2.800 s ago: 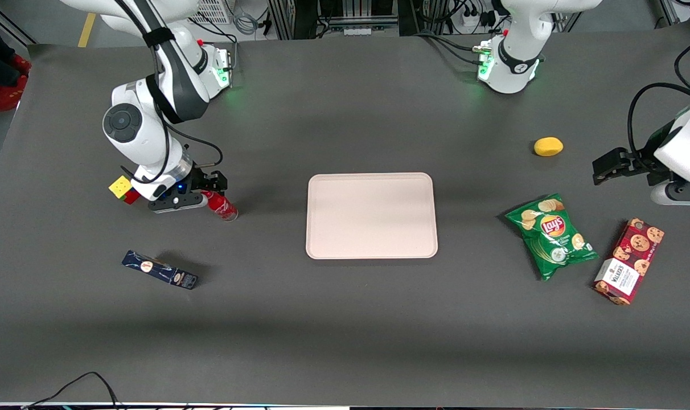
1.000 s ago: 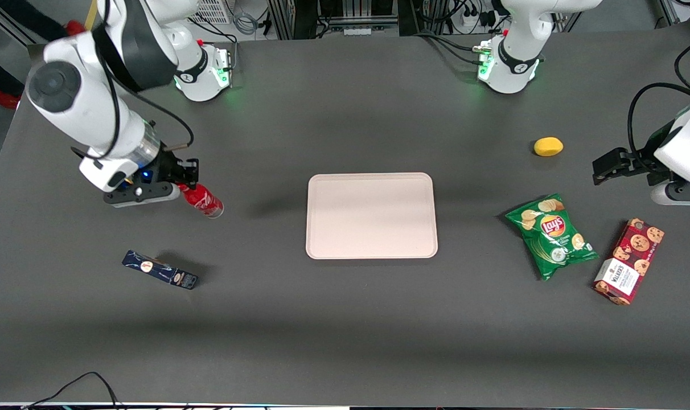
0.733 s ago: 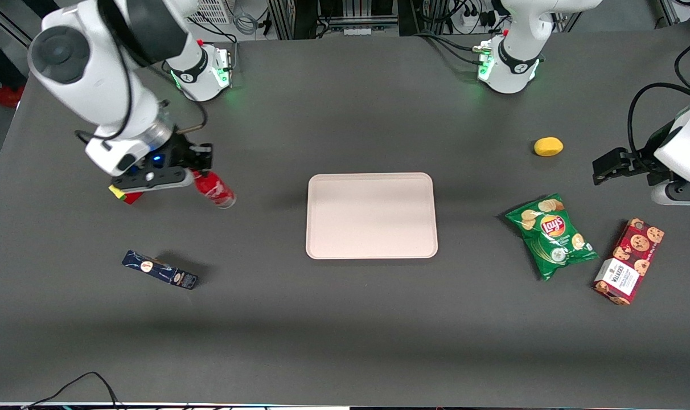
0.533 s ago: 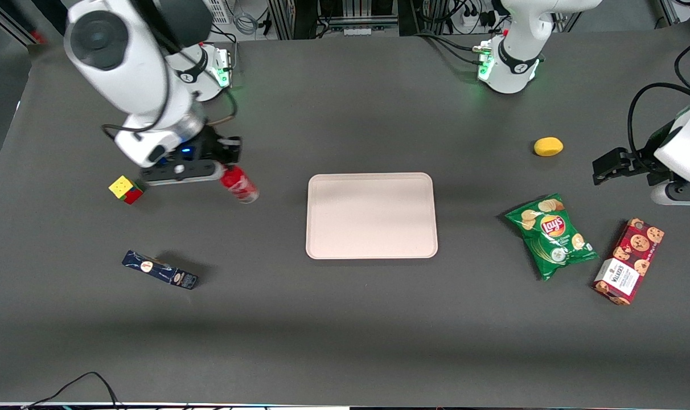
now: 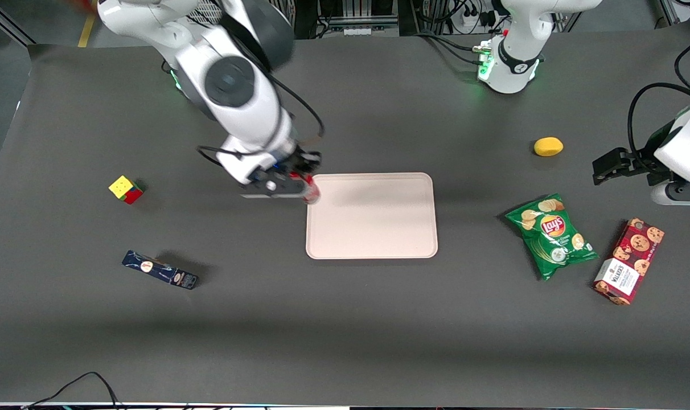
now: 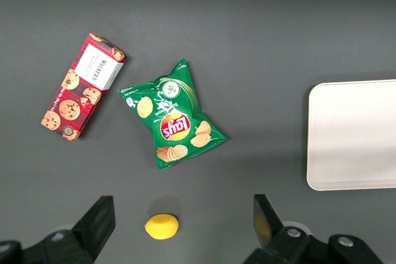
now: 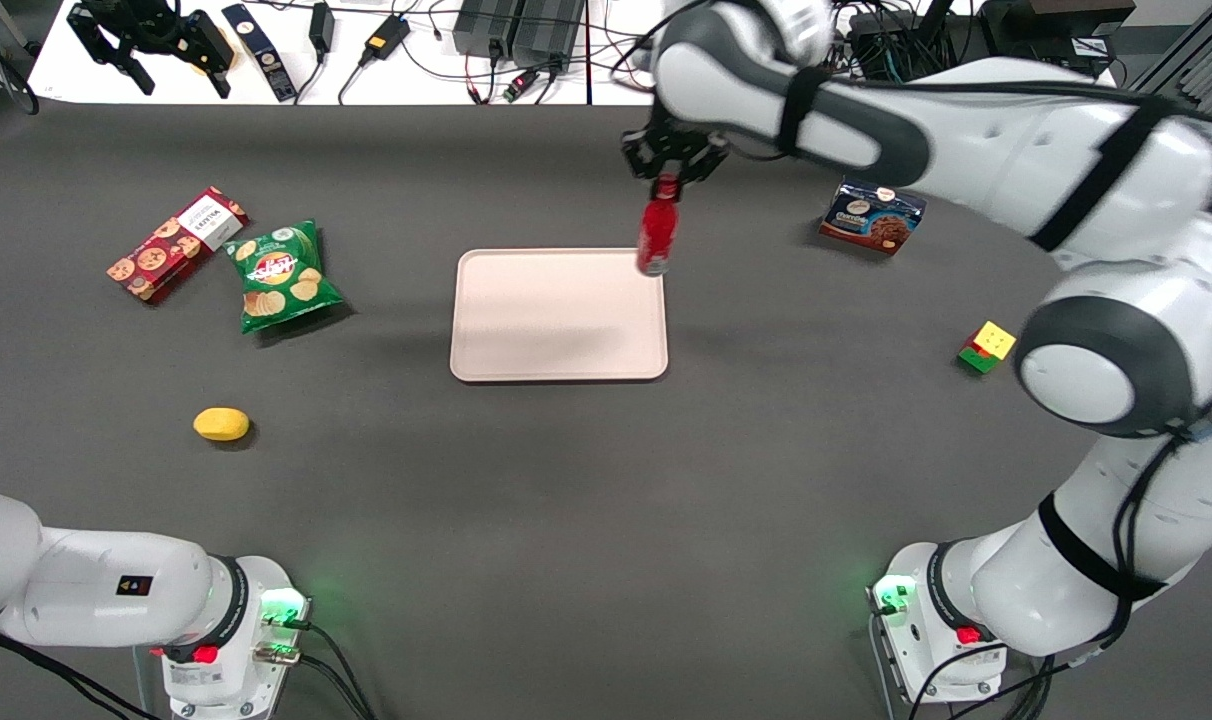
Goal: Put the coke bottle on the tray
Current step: 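Lower the bottle onto the tray and open the right gripper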
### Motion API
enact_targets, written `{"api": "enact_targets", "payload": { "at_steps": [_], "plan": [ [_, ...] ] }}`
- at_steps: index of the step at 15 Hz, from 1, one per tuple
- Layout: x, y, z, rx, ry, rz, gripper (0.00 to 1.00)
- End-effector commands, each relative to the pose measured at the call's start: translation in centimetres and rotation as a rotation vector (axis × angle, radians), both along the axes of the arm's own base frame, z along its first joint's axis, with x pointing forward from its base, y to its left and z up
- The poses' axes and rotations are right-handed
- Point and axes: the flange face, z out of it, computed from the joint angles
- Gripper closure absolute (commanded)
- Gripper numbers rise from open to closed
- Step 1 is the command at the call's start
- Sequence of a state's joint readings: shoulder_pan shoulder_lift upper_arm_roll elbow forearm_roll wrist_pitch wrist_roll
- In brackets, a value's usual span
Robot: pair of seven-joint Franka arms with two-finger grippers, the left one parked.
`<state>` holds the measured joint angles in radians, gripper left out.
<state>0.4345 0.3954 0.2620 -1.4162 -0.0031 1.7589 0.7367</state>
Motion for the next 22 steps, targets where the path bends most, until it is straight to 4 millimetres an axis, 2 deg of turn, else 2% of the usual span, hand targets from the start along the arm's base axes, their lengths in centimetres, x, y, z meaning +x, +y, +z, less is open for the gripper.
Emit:
{"api": "enact_targets", "payload": {
  "at_steps": [1, 5, 10, 12, 13, 14, 15, 16, 19, 22],
  "plan": [
    [1.3, 4.2, -4.8, -0.013, -0.038, -0.045, 1.0],
    [1.5, 5.9, -10.5, -0.051, -0.049, -0.047, 1.0],
    [1.5, 6.2, -13.1, -0.05, -0.057, -0.04, 1.0],
    [1.5, 6.1, -13.8, -0.048, -0.06, -0.039, 0.91],
    [1.5, 6.1, -13.8, -0.048, -0.06, -0.039, 0.8],
    [1.5, 6.1, -13.8, -0.048, -0.06, -0.039, 0.63],
    [1.5, 6.1, -13.9, -0.048, -0.06, -0.04, 0.31],
    [1.4, 6.1, -13.9, -0.049, -0.059, -0.04, 0.29],
    [1.7, 5.8, -13.9, -0.049, -0.058, -0.046, 0.02],
    [2.4, 4.8, -12.0, -0.032, -0.073, -0.071, 0.0]
  ]
}}
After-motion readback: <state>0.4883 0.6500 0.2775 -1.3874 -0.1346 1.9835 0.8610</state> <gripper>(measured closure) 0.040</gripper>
